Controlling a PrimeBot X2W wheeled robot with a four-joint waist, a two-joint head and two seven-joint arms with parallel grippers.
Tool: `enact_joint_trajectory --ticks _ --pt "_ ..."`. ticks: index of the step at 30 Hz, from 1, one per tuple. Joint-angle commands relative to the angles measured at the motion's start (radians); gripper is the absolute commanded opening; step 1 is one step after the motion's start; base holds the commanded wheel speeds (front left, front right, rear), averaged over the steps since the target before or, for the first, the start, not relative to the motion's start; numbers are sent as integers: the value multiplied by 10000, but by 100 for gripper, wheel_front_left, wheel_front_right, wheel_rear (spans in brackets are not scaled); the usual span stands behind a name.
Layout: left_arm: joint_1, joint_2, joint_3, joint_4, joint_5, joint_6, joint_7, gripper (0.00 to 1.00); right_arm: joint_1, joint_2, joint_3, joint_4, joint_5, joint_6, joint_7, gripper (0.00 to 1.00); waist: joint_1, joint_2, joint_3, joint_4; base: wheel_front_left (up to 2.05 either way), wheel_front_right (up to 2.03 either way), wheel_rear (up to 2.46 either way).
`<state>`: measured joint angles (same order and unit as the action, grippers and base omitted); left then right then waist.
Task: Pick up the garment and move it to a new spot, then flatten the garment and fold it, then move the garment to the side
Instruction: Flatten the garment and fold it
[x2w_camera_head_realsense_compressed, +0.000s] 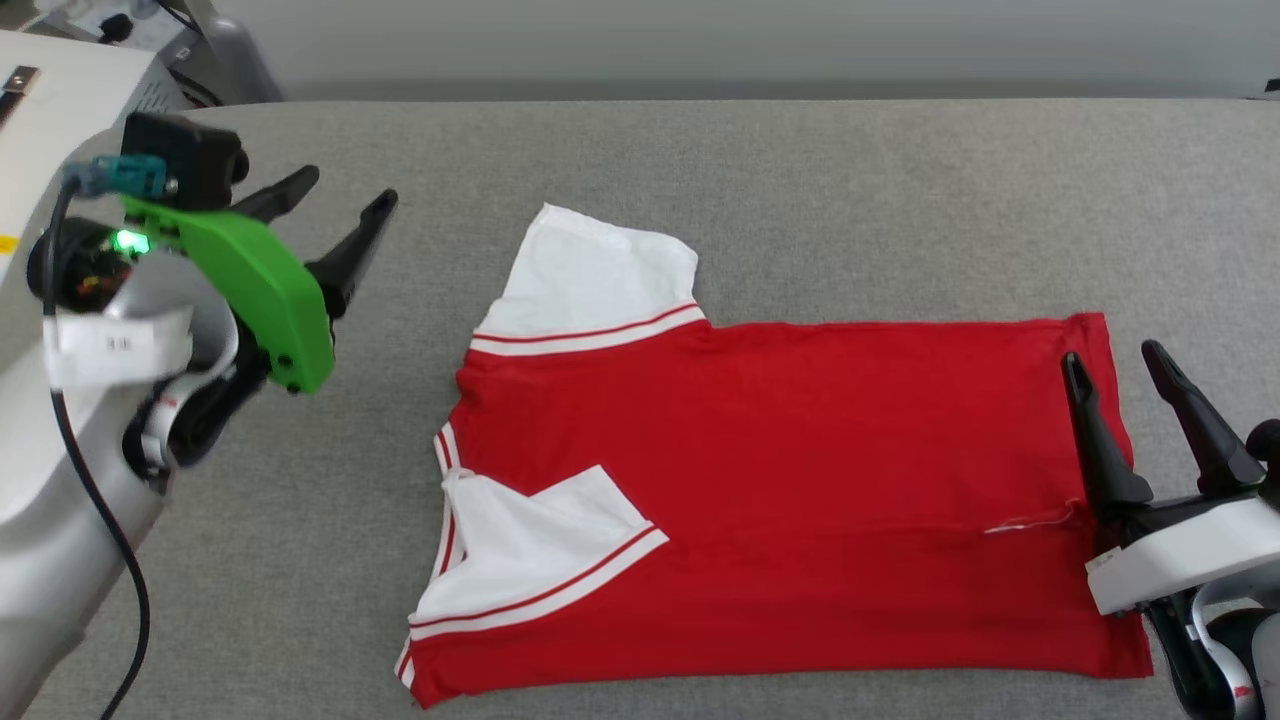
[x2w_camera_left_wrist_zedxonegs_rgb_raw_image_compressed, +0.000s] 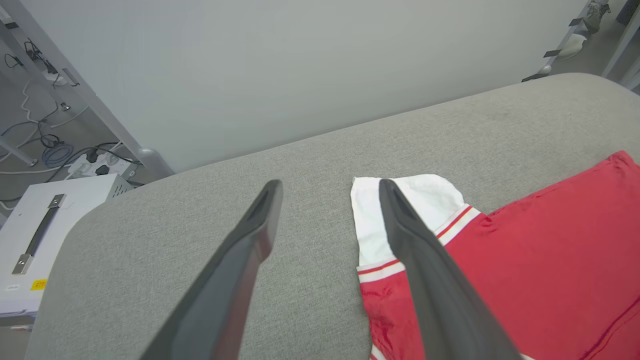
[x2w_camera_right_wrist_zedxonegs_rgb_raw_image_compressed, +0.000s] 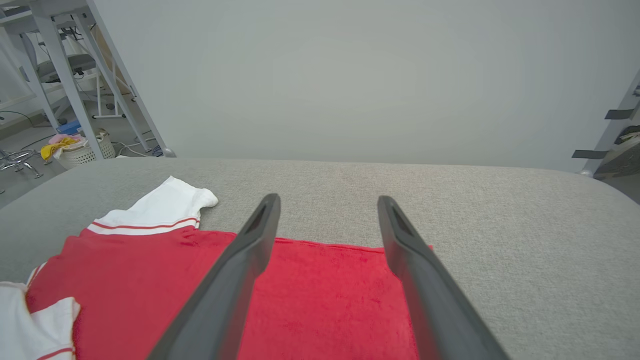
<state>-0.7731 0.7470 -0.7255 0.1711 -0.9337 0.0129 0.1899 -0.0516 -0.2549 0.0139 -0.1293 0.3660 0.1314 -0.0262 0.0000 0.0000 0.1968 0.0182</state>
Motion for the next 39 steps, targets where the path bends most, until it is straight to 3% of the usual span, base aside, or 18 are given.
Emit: enact_joint_trajectory --ticks 1,7,15,22,29,30,31,32,39 --pt "-532 -195 -30 348 -147 -170 398 100 -242 20 54 -92 -78 -7 -127 100 0 0 903 -556 0 0 0" --pt "-2551 -736 -457 1806 -649 -820 2919 100 -896 -21 484 -227 -153 -7 -414 100 0 0 2020 -1080 0 0 0" --pt "-4615 -1320 -1209 2944 -908 -1251 5643 100 -1722 -140 972 -217 -227 -7 -658 100 0 0 3187 -1552 0 0 0" --pt "-5525 -1614 -1863 3834 -381 -1360 6294 100 -2399 -127 1291 -98 -236 -7 -1002 100 0 0 3934 -1938 0 0 0" --pt "-5194 -1549 -2657 4511 -150 -1422 6392 100 -2561 -162 1434 244 -197 -7 -1297 100 0 0 4082 -2096 0 0 0" --pt "-5117 -1493 -2844 4484 -118 -1427 6434 93 -2558 -176 1426 298 -189 -7 -1329 100 0 0 4049 -2090 0 0 0" --pt "-5050 -1455 -2991 4406 -148 -1429 6464 11 -2552 -190 1412 339 -181 -7 -1346 100 0 0 4010 -2075 0 0 0" --pt "-4979 -1400 -3145 4285 -226 -1430 6465 0 -2554 -205 1369 379 -174 -7 -1375 100 0 0 3946 -2047 0 0 0" --pt "-4958 -1151 -3538 3993 -414 -1434 5462 0 -2888 -590 901 359 -212 -7 -1438 100 0 0 3394 -1766 0 0 0"
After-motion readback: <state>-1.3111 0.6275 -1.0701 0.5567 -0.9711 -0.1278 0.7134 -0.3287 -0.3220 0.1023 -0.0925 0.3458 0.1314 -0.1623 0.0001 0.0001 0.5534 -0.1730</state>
